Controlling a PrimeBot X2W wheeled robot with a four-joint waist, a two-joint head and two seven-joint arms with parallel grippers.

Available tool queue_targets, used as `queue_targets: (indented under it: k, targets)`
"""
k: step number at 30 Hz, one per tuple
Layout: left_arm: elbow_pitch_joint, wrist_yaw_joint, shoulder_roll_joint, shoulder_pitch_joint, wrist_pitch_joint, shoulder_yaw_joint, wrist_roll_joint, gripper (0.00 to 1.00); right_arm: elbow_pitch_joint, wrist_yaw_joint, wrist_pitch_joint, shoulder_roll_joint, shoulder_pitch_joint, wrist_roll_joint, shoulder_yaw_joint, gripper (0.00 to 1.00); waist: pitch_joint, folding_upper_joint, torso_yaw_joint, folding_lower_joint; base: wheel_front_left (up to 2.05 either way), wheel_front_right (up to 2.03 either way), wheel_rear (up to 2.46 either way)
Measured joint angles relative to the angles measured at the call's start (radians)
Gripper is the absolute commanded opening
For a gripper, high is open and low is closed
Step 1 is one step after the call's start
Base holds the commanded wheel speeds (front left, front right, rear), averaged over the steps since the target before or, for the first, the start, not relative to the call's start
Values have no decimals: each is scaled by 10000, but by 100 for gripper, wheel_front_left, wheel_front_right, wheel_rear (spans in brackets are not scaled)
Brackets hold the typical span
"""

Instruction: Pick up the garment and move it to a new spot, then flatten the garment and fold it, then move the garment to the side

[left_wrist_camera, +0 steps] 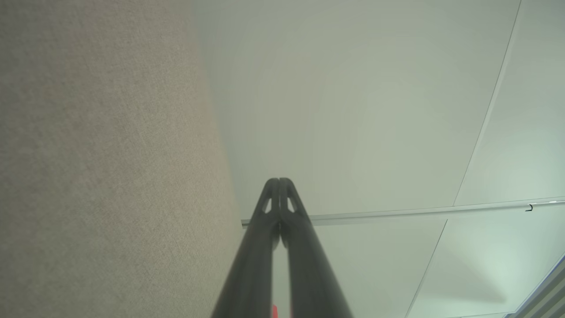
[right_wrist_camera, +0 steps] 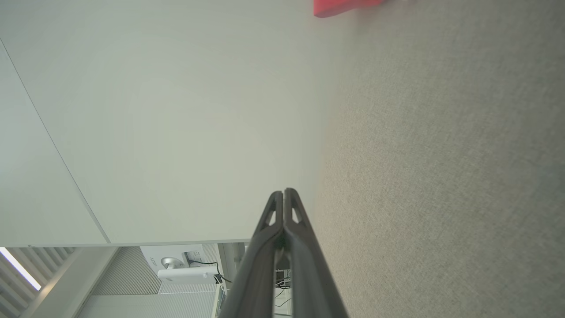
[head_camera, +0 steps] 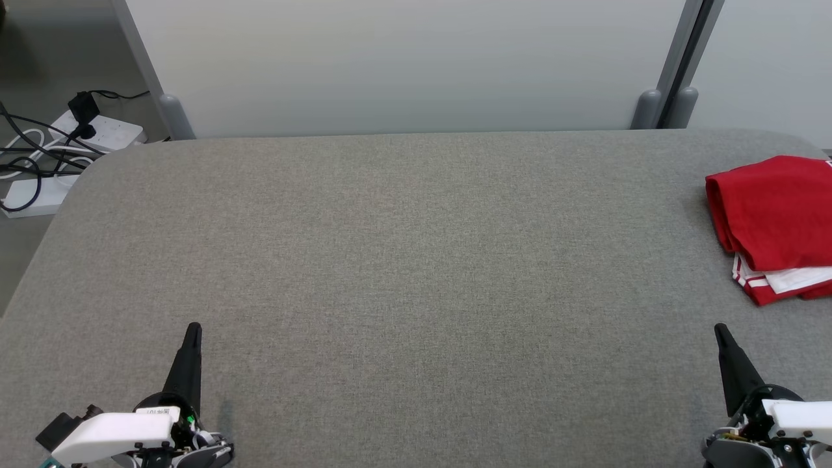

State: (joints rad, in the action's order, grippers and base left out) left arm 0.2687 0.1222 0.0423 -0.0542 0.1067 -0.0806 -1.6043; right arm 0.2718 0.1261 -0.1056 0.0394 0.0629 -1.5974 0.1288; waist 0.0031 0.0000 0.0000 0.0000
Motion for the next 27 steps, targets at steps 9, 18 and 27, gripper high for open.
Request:
queue_targets:
  k: [9,18,27]
  targets:
    - [0,0,0,0,0,0,0,0,0,0,0,0,0,0,0,0,0,0,0,0,0,0,0]
    - [0,0,0,0,0,0,0,0,0,0,-2,0,0,0,0,0,0,0,0,0,0,0,0]
    - [0,0,0,0,0,0,0,0,0,0,0,0,0,0,0,0,0,0,0,0,0,0,0]
